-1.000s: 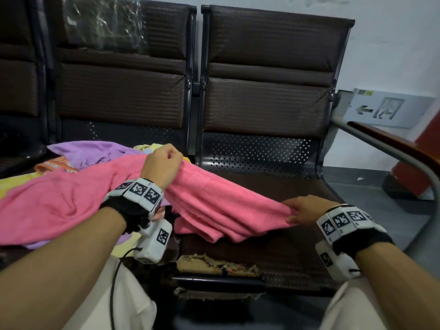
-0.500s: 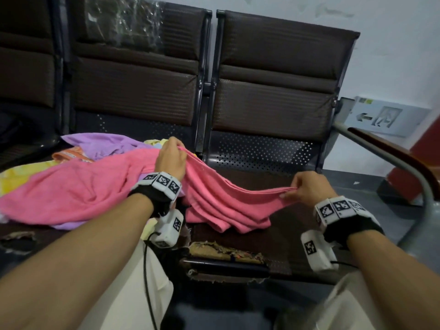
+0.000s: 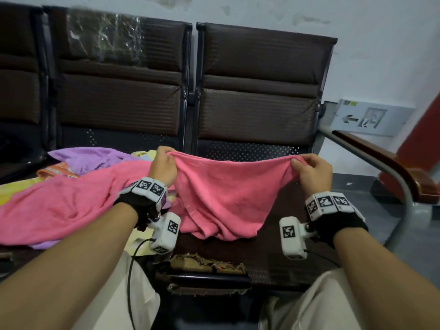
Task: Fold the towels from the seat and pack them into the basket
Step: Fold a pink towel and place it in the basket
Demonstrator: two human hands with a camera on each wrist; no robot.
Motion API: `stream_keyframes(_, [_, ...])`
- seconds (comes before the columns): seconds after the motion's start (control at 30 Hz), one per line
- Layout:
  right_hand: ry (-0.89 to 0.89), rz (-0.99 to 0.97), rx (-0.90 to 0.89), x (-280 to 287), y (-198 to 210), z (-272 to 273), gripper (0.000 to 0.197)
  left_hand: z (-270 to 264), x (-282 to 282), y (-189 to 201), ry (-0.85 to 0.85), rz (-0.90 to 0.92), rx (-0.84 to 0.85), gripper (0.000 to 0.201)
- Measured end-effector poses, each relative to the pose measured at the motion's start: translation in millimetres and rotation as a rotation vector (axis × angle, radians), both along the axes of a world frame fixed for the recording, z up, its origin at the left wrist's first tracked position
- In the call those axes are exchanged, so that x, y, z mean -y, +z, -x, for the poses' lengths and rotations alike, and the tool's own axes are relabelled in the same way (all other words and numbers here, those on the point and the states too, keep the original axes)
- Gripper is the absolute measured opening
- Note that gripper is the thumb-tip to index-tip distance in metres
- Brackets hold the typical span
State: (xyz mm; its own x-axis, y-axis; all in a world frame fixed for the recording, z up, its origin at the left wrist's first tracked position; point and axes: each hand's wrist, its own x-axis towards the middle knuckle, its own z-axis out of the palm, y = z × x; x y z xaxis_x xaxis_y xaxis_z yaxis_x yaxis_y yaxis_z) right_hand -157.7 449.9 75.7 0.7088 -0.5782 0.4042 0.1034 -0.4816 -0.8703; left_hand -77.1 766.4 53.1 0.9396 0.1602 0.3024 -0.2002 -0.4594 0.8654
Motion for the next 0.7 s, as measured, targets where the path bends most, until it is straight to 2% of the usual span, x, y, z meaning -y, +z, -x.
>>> stream_keyframes(0.07, [0.0, 0.005, 0.053, -1, 5, 9, 0.01, 8, 7, 8, -0.105, 0.118, -0.071, 0.02])
stream_keyframes(0.17, [0.019, 0.077, 0.048, -4, 13, 22, 0.007, 24, 11, 27, -0.149, 0.221, -0.093, 0.022])
stream_keyframes(0.27, [-0.029, 0.109, 0.045, -4, 33, 28, 0.01, 32, 7, 57, -0.116, 0.153, 0.014, 0.024])
stream_keyframes(0.43, [-0.061, 0.127, 0.138, 0, 83, 32, 0.01, 32, -14, 108, 0.007, 0.174, 0.218, 0.024])
stream_keyframes(0.53, [-0.069, 0.162, 0.129, 4, 91, 31, 0.013, 25, -31, 107, 0.055, 0.096, 0.285, 0.021])
stream_keyframes(0.63, [-0.09, 0.17, 0.073, 5, 78, 22, 0.009, 15, -37, 87, 0.028, 0.01, 0.31, 0.019])
stream_keyframes(0.7, [-0.118, 0.181, 0.098, 4, 71, 11, 0.006, 6, -36, 79, 0.032, 0.017, 0.309, 0.019])
